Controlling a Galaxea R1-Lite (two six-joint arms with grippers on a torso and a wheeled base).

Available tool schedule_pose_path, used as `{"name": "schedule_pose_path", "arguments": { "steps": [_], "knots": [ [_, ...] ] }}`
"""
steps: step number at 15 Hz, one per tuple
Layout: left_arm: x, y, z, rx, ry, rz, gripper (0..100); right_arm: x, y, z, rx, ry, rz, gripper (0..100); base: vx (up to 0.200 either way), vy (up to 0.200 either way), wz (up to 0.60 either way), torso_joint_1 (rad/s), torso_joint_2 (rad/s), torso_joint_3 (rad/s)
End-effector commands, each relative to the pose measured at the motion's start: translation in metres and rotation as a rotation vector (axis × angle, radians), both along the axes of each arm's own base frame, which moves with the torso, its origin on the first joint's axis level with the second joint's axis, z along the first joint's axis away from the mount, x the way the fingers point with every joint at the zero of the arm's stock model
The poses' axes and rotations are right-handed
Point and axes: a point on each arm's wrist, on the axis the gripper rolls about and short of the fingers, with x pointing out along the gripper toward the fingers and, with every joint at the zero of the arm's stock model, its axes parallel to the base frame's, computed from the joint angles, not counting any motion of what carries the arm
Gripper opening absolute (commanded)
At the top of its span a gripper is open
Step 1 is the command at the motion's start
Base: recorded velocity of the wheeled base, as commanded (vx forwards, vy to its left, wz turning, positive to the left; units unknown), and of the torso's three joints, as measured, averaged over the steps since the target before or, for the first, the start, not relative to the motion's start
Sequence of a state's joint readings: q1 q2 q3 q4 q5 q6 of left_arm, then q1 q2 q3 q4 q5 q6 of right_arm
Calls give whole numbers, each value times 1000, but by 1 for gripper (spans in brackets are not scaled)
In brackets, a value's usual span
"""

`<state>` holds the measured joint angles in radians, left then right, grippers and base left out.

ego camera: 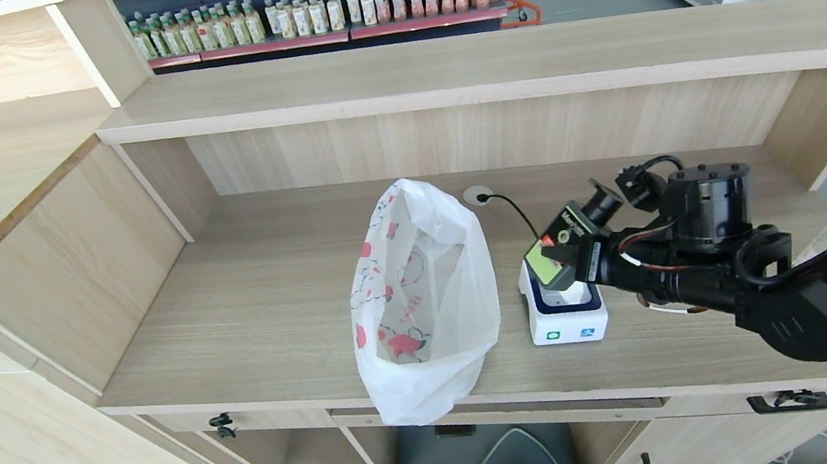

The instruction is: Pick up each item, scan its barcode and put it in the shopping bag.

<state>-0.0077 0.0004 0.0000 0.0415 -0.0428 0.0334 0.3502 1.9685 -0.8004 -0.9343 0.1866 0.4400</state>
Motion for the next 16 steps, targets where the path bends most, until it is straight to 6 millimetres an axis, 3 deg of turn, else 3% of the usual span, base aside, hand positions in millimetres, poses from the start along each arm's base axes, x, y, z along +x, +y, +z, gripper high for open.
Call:
{"name": "schedule_pose_path", "arguments": {
  "steps": [1,16],
  "knots": [
    [0,0,0,0,-1,0,100,1,7,-5,-6,8,16,0,0,0,0,0,0,0],
    [0,0,0,0,-1,1,100,6,9,-7,-73,-32,27,0,0,0,0,0,0,0]
  ]
}}
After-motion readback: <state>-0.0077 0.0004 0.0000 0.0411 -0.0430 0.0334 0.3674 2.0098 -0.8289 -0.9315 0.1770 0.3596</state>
